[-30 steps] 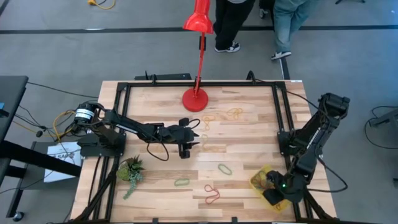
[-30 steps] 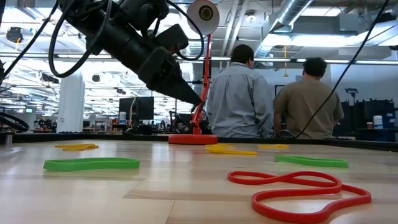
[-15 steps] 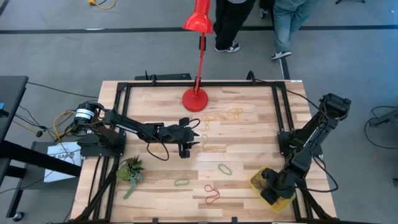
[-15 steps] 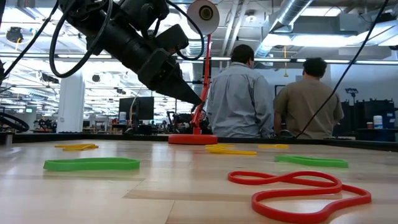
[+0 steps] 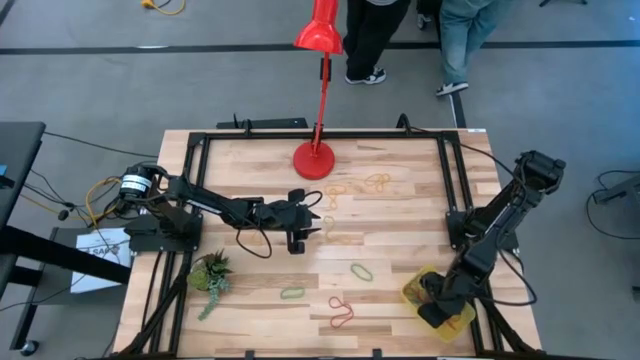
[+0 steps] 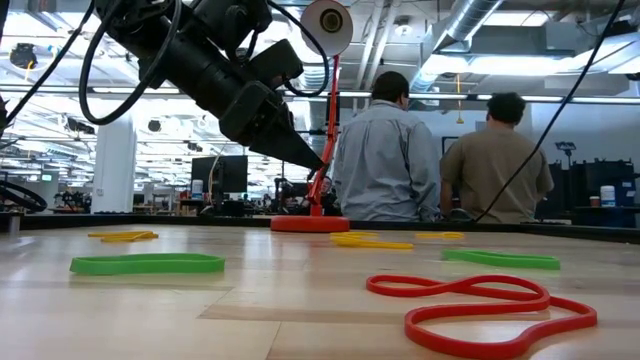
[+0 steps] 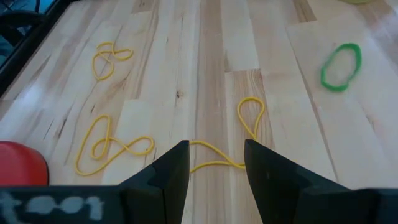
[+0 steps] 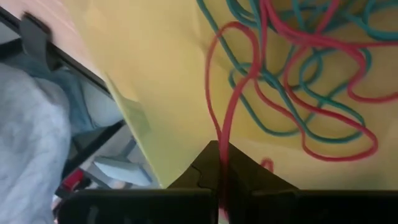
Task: Pick and place rubber bands into bin
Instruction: Put the red rubber band into the container
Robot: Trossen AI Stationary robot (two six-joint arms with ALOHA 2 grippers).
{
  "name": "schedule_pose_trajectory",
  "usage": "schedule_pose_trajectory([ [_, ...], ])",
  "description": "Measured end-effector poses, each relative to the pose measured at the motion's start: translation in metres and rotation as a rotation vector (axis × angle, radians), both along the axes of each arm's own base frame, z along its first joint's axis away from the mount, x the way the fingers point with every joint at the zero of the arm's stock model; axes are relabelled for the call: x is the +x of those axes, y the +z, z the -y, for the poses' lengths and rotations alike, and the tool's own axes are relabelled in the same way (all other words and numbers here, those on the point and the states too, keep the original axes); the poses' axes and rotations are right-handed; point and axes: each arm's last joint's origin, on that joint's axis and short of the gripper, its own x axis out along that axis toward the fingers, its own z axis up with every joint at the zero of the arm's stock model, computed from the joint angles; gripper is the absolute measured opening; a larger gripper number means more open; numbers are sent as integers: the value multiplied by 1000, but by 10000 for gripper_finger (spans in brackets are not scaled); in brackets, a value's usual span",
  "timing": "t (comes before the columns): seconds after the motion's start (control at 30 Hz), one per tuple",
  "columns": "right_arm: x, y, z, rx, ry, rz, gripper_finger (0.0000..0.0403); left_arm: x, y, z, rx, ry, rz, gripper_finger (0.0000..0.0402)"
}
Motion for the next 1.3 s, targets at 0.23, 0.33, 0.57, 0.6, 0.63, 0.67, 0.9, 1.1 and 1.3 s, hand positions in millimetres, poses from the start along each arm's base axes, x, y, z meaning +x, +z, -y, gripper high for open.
schedule_pose_trajectory([
  [0.23, 7, 1, 4, 16, -32, -2, 0, 0, 0, 0, -1, 0, 0, 144],
  [0.33, 11, 2, 5, 31, -45, 2, 0, 0, 0, 0, -1, 0, 0, 144],
  [0.57, 16, 1, 9, 27, -69, -7, 0, 0, 0, 0, -2, 0, 1, 144],
  [0.6, 16, 1, 10, 27, -71, -7, 0, 0, 0, 0, -2, 0, 1, 144],
  [0.63, 16, 1, 10, 28, -72, -6, 0, 0, 0, 0, -2, 1, 1, 144],
  [0.67, 16, 1, 10, 26, -74, -6, 0, 0, 0, 0, -2, 1, 1, 144],
  [0.9, 16, 0, 11, 15, -77, -13, 0, 0, 0, 0, -3, 1, 2, 144],
  [1.1, 12, -1, 11, -11, -65, -27, 0, 0, 0, 0, -3, 2, 2, 144],
  [1.3, 3, -5, 22, -127, -93, -126, 0, 0, 0, 0, -4, 2, 2, 144],
])
